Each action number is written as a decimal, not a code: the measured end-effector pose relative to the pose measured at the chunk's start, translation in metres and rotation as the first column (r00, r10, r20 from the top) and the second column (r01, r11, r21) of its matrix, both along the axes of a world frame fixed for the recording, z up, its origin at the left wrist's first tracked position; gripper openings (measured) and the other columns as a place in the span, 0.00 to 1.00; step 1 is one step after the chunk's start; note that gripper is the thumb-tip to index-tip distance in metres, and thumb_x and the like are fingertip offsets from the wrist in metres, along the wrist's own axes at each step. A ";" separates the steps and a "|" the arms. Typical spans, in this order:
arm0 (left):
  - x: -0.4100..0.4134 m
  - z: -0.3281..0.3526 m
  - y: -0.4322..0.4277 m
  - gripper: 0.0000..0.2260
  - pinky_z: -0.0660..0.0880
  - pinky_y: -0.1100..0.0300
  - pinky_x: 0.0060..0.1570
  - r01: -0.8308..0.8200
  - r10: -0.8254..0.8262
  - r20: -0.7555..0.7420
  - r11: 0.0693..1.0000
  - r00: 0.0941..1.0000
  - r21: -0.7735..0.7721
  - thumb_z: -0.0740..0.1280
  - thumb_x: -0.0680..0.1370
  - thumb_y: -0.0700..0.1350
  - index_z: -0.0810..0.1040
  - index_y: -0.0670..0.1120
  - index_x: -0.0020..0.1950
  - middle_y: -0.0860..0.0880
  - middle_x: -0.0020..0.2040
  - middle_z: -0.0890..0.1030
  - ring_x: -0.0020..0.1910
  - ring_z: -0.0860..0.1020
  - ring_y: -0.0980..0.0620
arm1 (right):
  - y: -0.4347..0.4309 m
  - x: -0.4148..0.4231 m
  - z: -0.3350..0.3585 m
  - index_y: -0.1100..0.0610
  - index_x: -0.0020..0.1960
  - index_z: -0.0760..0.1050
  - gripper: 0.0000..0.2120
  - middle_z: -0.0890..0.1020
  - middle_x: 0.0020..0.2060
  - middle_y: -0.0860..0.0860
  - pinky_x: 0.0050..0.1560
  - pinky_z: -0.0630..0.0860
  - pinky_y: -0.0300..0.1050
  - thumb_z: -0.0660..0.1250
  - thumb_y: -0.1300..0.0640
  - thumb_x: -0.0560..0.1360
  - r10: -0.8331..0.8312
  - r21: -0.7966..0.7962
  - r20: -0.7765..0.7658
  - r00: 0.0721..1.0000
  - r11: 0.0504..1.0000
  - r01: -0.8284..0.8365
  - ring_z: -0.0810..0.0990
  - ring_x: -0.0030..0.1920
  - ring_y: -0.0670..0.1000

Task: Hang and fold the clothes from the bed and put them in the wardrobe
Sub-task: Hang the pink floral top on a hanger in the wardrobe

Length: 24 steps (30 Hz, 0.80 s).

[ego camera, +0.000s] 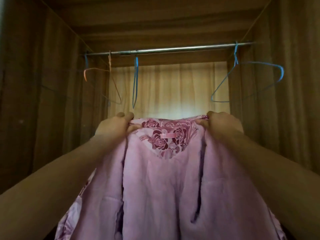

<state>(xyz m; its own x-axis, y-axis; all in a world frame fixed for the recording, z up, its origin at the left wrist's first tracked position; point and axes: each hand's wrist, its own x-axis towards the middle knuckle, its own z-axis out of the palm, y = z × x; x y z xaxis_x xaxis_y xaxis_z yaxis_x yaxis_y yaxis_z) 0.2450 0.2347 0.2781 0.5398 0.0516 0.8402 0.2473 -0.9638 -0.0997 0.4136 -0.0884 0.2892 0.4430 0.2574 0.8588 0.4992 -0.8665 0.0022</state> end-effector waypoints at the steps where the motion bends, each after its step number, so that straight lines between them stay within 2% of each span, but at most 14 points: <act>1: 0.002 -0.011 0.004 0.27 0.70 0.53 0.39 -0.008 0.009 -0.047 1.000 0.999 0.023 0.54 0.74 0.74 0.69 0.55 0.60 0.49 0.51 0.75 0.48 0.80 0.40 | 0.002 0.008 -0.016 0.53 0.54 0.74 0.31 0.82 0.48 0.57 0.41 0.70 0.50 0.52 0.26 0.76 0.003 -0.035 -0.043 0.999 0.999 -0.004 0.81 0.49 0.61; 4: 0.010 -0.056 0.017 0.39 0.71 0.51 0.37 -0.060 0.084 -0.184 0.989 0.979 0.133 0.51 0.67 0.80 0.61 0.57 0.70 0.48 0.60 0.76 0.51 0.81 0.40 | 0.010 0.031 -0.075 0.53 0.55 0.73 0.30 0.82 0.48 0.56 0.42 0.73 0.51 0.52 0.27 0.77 0.007 -0.093 -0.155 0.988 0.995 -0.022 0.81 0.49 0.60; 7: 0.021 -0.107 0.031 0.47 0.73 0.52 0.39 -0.137 0.202 -0.311 0.966 0.929 0.218 0.55 0.64 0.82 0.55 0.57 0.76 0.50 0.66 0.74 0.54 0.82 0.41 | 0.018 0.049 -0.136 0.51 0.55 0.73 0.28 0.83 0.50 0.56 0.41 0.72 0.49 0.53 0.28 0.78 0.037 -0.123 -0.294 0.955 0.989 -0.077 0.82 0.50 0.60; 9: 0.030 -0.142 0.038 0.43 0.72 0.53 0.39 -0.181 0.265 -0.382 0.954 0.886 0.240 0.61 0.68 0.78 0.55 0.57 0.76 0.49 0.65 0.73 0.54 0.81 0.42 | 0.025 0.057 -0.174 0.51 0.55 0.74 0.28 0.83 0.51 0.56 0.41 0.72 0.49 0.52 0.28 0.78 0.058 -0.135 -0.378 0.924 0.984 -0.117 0.82 0.50 0.60; 12: 0.042 -0.196 0.042 0.31 0.71 0.52 0.39 -0.228 0.318 -0.466 0.944 0.826 0.240 0.66 0.75 0.65 0.58 0.56 0.73 0.47 0.60 0.71 0.53 0.80 0.44 | 0.036 0.057 -0.227 0.48 0.54 0.77 0.28 0.83 0.49 0.54 0.42 0.73 0.47 0.53 0.26 0.76 0.082 -0.122 -0.480 0.874 0.980 -0.159 0.82 0.49 0.58; 15: 0.049 -0.257 0.049 0.21 0.70 0.53 0.41 -0.272 0.280 -0.569 0.957 0.773 0.101 0.62 0.79 0.60 0.65 0.56 0.69 0.45 0.59 0.71 0.54 0.80 0.42 | 0.046 0.053 -0.280 0.45 0.51 0.80 0.27 0.84 0.46 0.49 0.42 0.72 0.44 0.55 0.25 0.75 0.143 -0.081 -0.524 0.840 0.973 -0.216 0.83 0.48 0.53; 17: 0.051 -0.302 0.058 0.18 0.73 0.53 0.44 -0.290 0.210 -0.668 0.957 0.714 -0.010 0.62 0.79 0.59 0.69 0.57 0.67 0.46 0.58 0.72 0.54 0.80 0.42 | 0.057 0.051 -0.312 0.43 0.57 0.80 0.26 0.84 0.53 0.48 0.48 0.73 0.44 0.55 0.27 0.76 0.161 -0.069 -0.634 0.757 0.963 -0.262 0.82 0.54 0.52; 19: 0.051 -0.342 0.064 0.20 0.76 0.54 0.52 -0.271 0.111 -0.755 0.958 0.647 -0.091 0.62 0.79 0.61 0.70 0.58 0.69 0.47 0.60 0.74 0.58 0.79 0.44 | 0.070 0.050 -0.344 0.45 0.64 0.79 0.27 0.83 0.60 0.50 0.58 0.74 0.46 0.55 0.30 0.79 0.137 -0.093 -0.706 0.695 0.955 -0.282 0.80 0.60 0.54; 20: 0.051 -0.355 0.065 0.23 0.74 0.54 0.55 -0.254 0.041 -0.784 0.955 0.619 -0.151 0.60 0.79 0.63 0.69 0.59 0.72 0.47 0.63 0.74 0.61 0.78 0.44 | 0.075 0.049 -0.357 0.47 0.65 0.78 0.27 0.82 0.61 0.52 0.59 0.74 0.48 0.54 0.31 0.80 0.114 -0.118 -0.717 0.687 0.953 -0.280 0.80 0.60 0.55; 22: 0.052 -0.371 0.066 0.30 0.72 0.54 0.59 -0.251 -0.091 -0.810 0.925 0.579 -0.284 0.54 0.75 0.68 0.64 0.61 0.76 0.45 0.69 0.72 0.64 0.75 0.42 | 0.083 0.049 -0.373 0.49 0.65 0.77 0.25 0.82 0.59 0.53 0.55 0.75 0.49 0.54 0.34 0.81 0.124 -0.087 -0.765 0.633 0.953 -0.291 0.81 0.59 0.56; 24: 0.053 -0.372 0.069 0.31 0.71 0.56 0.59 -0.234 -0.158 -0.808 0.910 0.568 -0.342 0.55 0.75 0.67 0.63 0.60 0.77 0.42 0.71 0.72 0.65 0.75 0.40 | 0.085 0.049 -0.375 0.48 0.66 0.76 0.23 0.82 0.58 0.53 0.52 0.74 0.49 0.54 0.35 0.81 0.122 -0.100 -0.782 0.612 0.943 -0.316 0.81 0.58 0.57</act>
